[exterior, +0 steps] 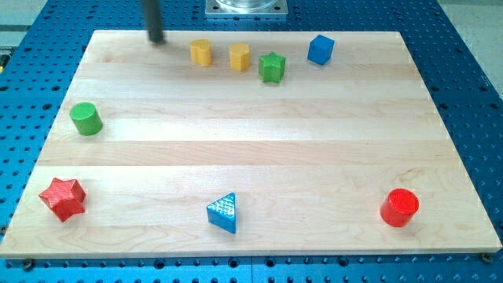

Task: Push the green circle below the green star

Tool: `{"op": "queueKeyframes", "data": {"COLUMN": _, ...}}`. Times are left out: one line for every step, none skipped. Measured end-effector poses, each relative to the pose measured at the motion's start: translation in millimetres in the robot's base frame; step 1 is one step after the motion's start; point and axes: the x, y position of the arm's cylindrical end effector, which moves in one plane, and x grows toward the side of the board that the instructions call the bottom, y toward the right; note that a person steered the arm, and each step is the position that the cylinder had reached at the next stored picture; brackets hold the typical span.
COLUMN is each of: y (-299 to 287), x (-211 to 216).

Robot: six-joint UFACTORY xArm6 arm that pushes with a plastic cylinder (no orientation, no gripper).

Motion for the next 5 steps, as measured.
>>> {"op": "queueKeyframes", "data": {"y": -86.7, "x": 60.1}}
{"op": "queueKeyframes", "data": {"y": -81.3, "x": 126.4}}
{"op": "queueKeyframes", "data": {"y": -73.3, "x": 134.5}}
{"op": "queueKeyframes", "data": {"y": -65.1, "x": 134.5}}
{"op": "queueKeyframes", "data": {"y": -55.7, "x": 134.5}}
